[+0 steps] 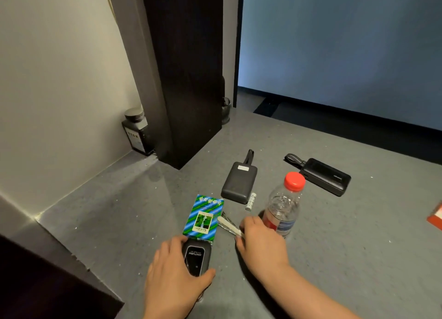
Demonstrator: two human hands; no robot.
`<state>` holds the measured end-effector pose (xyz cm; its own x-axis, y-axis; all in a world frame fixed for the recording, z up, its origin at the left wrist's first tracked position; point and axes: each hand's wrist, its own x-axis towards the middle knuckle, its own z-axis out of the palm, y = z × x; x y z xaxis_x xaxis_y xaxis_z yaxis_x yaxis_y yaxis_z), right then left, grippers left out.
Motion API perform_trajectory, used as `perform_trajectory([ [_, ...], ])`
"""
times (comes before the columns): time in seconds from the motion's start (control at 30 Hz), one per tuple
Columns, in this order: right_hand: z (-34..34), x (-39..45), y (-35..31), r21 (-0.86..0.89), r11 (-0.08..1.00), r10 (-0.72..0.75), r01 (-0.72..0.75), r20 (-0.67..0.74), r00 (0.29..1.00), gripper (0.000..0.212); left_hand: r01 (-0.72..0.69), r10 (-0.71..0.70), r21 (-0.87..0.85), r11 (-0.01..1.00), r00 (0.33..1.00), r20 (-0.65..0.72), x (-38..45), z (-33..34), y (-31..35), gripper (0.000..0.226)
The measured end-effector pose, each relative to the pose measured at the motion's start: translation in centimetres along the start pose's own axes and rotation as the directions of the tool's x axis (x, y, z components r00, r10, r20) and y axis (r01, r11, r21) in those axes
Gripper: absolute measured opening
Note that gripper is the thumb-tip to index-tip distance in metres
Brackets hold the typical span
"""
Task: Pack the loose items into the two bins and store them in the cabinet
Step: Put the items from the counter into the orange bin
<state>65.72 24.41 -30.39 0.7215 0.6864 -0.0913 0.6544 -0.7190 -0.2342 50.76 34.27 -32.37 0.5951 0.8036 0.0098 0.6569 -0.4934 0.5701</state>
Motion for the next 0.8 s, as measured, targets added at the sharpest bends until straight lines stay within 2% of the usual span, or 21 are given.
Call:
perform_trajectory([
  [0.17, -0.1, -1.2, 0.8, 0.022, 0.999, 0.030, -0.031, 0.039, 0.999, 0.024, 0.000, 0.003, -0.080, 0.997, 0.999, 0.043, -0.2, 0.1, 0.1, 0.069],
  [0.27, -1.0, -2.7, 1.6, 0.093, 0.994, 0.055, -0.059, 0.045, 0.997, 0.022, -0.010, 0.018, -0.167, 0.986, 0.999, 0.044, -1.2, 0.1, 0.7, 0.064],
  [0.4, -3.4, -5.9, 3.9, 0.195, 0.976, 0.100, -0.098, -0.002, 0.995, 0.013, -0.099, 0.117, -0.196, 0.976, 0.990, 0.081, -3.0, -0.3, 2.8, 0.069],
  [0.53, -6.3, -10.8, 6.9, 0.284, 0.944, 0.192, -0.167, -0.059, 0.980, 0.014, -0.180, 0.219, -0.258, 0.949, 0.967, 0.130, -4.4, -0.2, 6.8, 0.070],
  [0.7, -10.9, -17.3, 11.7, 0.360, 0.905, 0.297, -0.225, -0.158, 0.942, 0.019, -0.352, 0.429, -0.351, 0.868, 0.887, 0.172, -6.7, 1.1, 14.1, 0.070],
  [0.8, -13.6, -20.7, 15.0, 0.418, 0.867, 0.390, -0.272, -0.227, 0.893, 0.012, -0.444, 0.546, -0.405, 0.799, 0.818, 0.182, -8.7, 2.5, 19.0, 0.069],
])
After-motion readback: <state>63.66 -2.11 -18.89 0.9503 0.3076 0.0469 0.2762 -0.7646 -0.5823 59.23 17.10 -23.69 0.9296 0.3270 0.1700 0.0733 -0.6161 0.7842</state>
